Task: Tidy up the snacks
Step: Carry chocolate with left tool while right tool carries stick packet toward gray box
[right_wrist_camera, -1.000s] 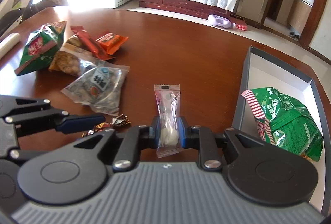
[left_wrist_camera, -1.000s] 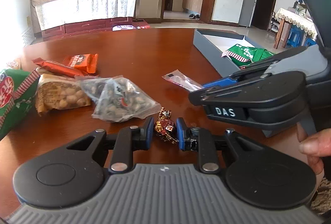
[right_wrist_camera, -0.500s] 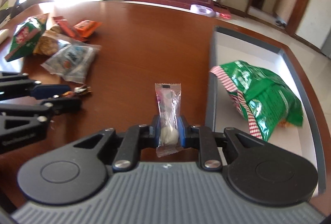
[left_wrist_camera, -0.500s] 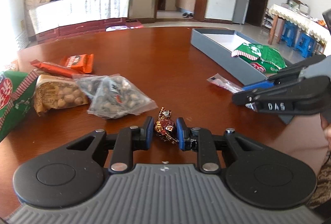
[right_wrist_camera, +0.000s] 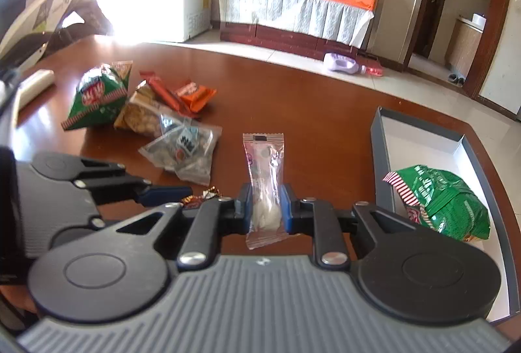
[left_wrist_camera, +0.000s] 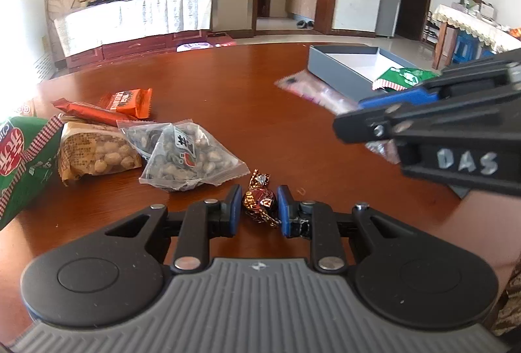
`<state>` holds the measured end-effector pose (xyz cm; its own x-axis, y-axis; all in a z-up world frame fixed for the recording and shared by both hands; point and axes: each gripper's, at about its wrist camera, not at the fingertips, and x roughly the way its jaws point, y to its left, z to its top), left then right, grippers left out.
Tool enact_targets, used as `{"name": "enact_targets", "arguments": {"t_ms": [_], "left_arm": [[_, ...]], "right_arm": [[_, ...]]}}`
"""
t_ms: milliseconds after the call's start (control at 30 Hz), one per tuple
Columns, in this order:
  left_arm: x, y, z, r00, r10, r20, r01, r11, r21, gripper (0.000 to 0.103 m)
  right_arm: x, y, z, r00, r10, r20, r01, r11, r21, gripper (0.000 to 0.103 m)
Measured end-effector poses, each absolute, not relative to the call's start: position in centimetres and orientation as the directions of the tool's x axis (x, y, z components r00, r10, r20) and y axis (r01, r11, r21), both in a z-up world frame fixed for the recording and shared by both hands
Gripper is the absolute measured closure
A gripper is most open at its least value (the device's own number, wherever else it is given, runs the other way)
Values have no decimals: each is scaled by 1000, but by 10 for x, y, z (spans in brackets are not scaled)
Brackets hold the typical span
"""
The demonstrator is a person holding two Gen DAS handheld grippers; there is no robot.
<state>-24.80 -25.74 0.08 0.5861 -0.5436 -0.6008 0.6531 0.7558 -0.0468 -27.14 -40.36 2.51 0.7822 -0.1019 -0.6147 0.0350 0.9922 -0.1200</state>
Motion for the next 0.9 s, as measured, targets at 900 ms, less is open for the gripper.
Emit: {"name": "enact_targets", "arguments": {"t_ms": [900], "left_arm": [[-252, -307, 35, 680, -581, -447, 661, 750, 30, 75]], "right_arm": [[-299, -438, 60, 865, -156, -477, 127, 987, -94, 82]]}}
